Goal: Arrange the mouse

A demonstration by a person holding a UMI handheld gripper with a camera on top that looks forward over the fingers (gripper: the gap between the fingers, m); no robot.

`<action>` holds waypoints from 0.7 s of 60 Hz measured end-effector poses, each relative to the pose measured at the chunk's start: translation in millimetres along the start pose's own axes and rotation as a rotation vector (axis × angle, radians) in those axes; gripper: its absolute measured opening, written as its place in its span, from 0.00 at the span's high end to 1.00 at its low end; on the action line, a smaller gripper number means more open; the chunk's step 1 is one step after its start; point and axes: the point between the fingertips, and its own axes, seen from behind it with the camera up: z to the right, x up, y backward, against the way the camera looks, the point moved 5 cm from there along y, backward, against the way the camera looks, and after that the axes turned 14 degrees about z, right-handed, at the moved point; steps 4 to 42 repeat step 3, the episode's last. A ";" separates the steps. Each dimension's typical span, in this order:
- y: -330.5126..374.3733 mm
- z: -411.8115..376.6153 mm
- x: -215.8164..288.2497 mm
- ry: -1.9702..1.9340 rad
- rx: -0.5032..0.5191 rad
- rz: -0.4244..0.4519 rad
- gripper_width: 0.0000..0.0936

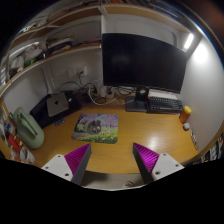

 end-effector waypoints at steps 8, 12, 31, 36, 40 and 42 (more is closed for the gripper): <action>2.9 0.7 2.2 0.005 -0.002 0.007 0.08; 2.9 0.7 2.2 0.005 -0.002 0.007 0.08; 2.9 0.7 2.2 0.005 -0.002 0.007 0.08; 2.9 0.7 2.2 0.005 -0.002 0.007 0.08; 2.9 0.7 2.2 0.005 -0.002 0.007 0.08; 2.9 0.7 2.2 0.005 -0.002 0.007 0.08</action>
